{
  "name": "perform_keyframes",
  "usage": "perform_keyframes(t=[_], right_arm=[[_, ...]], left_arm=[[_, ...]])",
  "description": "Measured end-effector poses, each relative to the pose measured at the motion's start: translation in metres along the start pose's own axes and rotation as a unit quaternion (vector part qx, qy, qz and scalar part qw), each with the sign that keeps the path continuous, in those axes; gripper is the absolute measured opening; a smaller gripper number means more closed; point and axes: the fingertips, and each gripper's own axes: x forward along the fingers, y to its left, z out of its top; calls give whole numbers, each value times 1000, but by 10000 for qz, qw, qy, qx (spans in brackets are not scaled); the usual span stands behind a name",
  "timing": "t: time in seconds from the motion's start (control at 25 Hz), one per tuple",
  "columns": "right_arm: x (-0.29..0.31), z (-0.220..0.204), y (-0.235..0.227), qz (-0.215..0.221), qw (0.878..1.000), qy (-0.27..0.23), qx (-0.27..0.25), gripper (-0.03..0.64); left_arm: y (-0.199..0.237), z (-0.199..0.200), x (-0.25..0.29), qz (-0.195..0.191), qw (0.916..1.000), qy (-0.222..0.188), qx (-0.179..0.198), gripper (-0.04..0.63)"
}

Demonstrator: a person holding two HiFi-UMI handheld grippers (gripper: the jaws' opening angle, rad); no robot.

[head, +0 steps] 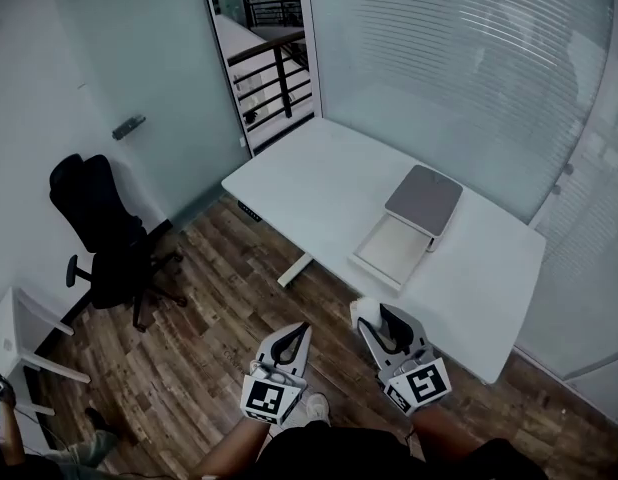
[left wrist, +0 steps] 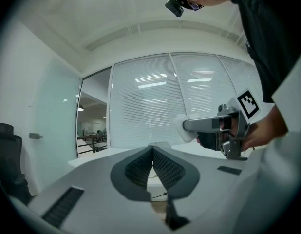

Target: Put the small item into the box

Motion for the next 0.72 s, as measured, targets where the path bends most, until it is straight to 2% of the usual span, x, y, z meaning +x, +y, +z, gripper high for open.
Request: perform_keyframes(t=[0.16,0.36,0.72], right_arm=[[25,-7,-14,-265,9996,18,-2,162],[49,-14,-25,-613,9981,35,-27,161],[52,-31,-51,-1156,9930,235,32,162]], left_arm=[[25,-11,20,-148,9998,70,-152,14],[40,-30,40,-514,9982,152,-270,14],[50,-45,70,-919,9946,130,-467,14]])
